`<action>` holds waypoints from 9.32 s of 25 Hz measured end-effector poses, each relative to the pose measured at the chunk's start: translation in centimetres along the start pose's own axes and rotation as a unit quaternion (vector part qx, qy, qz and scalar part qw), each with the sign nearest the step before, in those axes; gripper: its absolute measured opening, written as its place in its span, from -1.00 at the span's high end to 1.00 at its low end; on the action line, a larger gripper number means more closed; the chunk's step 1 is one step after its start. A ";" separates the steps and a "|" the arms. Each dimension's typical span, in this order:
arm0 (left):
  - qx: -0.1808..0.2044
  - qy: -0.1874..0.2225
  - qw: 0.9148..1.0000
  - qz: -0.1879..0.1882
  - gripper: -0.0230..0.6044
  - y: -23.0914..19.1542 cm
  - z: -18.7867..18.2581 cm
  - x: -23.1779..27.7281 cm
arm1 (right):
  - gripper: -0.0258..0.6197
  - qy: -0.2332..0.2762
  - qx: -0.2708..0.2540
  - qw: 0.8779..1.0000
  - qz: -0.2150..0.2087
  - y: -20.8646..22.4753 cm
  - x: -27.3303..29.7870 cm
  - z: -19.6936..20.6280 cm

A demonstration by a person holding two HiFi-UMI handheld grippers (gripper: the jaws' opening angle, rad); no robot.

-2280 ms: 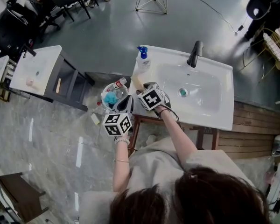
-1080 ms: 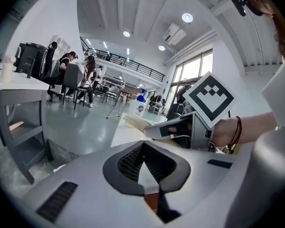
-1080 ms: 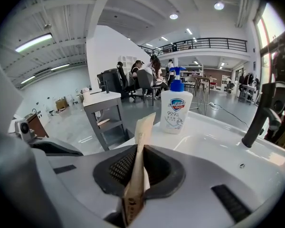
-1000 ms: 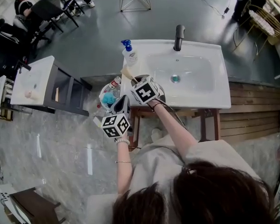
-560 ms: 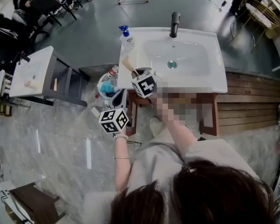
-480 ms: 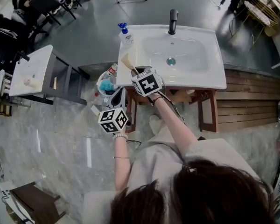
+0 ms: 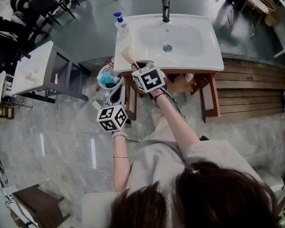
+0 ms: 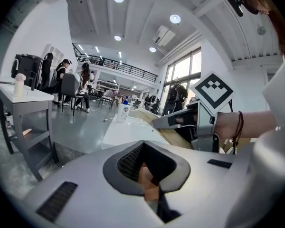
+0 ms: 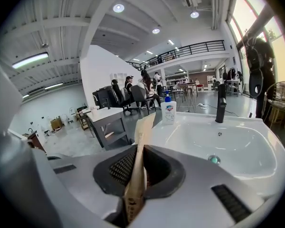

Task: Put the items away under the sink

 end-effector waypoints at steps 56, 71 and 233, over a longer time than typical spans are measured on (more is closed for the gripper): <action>-0.014 -0.042 0.999 -0.010 0.93 20.5 8.8 -0.5 | 0.78 -0.027 0.039 0.993 -0.107 4.9 -13.2 17.0; -0.006 -0.085 0.996 0.015 0.93 17.3 10.5 3.4 | 0.78 -0.046 0.011 0.993 -0.107 6.6 -9.3 17.3; 0.008 -0.012 0.995 0.100 0.93 18.9 3.4 6.4 | 0.87 0.115 0.032 0.982 -0.144 8.4 -13.8 13.5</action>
Point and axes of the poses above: the fingertips, and each gripper's own axes: x forward along the fingers, y to its right, z out of its underside, the point moved 1 cm from there along -x, backward along the fingers, and after that the axes turned 15 degrees about -y, right-handed, at the moved point
